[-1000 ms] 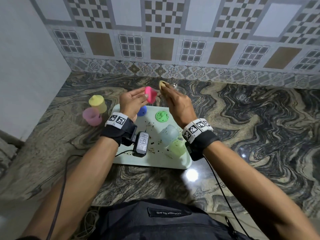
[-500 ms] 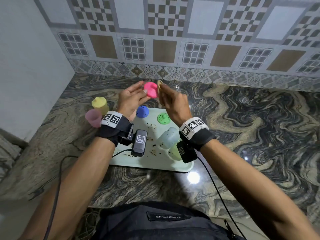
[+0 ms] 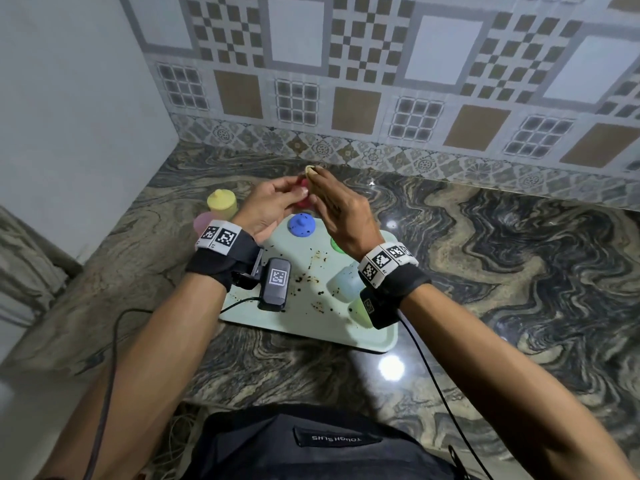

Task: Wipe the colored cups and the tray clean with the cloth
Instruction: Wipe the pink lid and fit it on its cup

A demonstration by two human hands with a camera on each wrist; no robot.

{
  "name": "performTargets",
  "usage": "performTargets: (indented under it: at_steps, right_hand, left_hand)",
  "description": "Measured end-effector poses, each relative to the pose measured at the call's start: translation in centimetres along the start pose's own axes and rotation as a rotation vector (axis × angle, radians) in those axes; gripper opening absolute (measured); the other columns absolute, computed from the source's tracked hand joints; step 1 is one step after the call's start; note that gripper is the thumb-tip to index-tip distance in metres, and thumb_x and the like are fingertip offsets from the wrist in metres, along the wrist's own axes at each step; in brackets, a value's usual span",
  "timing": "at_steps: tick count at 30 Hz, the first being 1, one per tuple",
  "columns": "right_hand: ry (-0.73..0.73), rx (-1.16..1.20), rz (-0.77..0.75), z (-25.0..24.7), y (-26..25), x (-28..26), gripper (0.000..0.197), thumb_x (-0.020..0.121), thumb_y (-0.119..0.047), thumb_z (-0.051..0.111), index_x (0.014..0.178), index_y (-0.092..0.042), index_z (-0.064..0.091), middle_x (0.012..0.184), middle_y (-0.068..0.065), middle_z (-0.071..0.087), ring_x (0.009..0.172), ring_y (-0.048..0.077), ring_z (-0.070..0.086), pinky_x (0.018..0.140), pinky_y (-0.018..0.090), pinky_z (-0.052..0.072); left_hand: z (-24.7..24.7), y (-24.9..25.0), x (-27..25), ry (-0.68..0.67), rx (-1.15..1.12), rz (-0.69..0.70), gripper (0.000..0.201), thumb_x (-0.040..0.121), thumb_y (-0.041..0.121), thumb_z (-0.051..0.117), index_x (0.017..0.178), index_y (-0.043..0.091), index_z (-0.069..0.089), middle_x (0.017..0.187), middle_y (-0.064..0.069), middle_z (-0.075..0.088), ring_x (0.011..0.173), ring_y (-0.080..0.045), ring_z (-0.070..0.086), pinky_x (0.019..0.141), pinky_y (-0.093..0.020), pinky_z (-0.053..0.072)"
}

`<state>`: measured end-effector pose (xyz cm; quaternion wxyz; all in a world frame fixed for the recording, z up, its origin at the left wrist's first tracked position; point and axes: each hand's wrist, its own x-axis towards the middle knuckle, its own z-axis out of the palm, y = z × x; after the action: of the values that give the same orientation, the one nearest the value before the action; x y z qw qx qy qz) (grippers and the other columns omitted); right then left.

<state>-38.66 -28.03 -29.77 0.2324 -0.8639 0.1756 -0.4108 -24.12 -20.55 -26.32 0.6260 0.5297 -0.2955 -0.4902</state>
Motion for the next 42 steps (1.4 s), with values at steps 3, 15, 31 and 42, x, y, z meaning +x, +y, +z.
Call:
performTargets:
  at_steps: [3,15,31,42]
  right_hand:
    - [-0.014,0.028,-0.024,0.8,-0.2,0.4,0.042,0.1,-0.011,0.06,0.14,-0.003,0.055,0.147,0.014,0.052,0.139,0.02,0.048,0.113,0.04,0.043]
    - [-0.083,0.055,-0.034,4.1,-2.0,2.5,0.038,0.104,-0.015,0.05,0.142,-0.008,0.055,0.148,0.011,0.052,0.138,0.019,0.048,0.116,0.025,0.036]
    - [-0.201,0.054,-0.006,6.9,-2.9,3.1,0.035,0.103,-0.013,0.05,0.137,-0.005,0.059,0.142,0.015,0.057,0.132,0.027,0.055,0.11,0.033,0.044]
    - [-0.204,0.028,0.09,5.5,-0.9,3.2,0.038,0.103,-0.017,0.046,0.139,-0.008,0.057,0.146,0.015,0.053,0.135,0.027,0.052,0.111,0.029,0.041]
  left_hand:
    - [-0.8,0.5,-0.5,0.072,0.074,0.041,0.021,0.093,-0.005,0.055,0.112,0.0,0.063,0.091,-0.006,0.071,0.076,-0.012,0.071,0.076,-0.024,0.058]
    - [-6.5,0.8,-2.5,0.443,0.472,0.264,0.024,0.08,0.014,0.078,0.103,0.011,0.075,0.095,0.002,0.073,0.074,0.009,0.066,0.073,-0.01,0.052]
    - [-15.6,-4.4,-1.1,0.879,0.618,0.124,0.026,0.081,0.02,0.077,0.101,0.004,0.076,0.097,-0.014,0.074,0.082,-0.018,0.067,0.064,-0.01,0.041]
    - [-16.4,-6.0,2.4,0.847,0.623,0.042,0.024,0.079,0.014,0.079,0.1,0.003,0.076,0.095,-0.016,0.074,0.076,-0.018,0.063,0.065,-0.023,0.049]
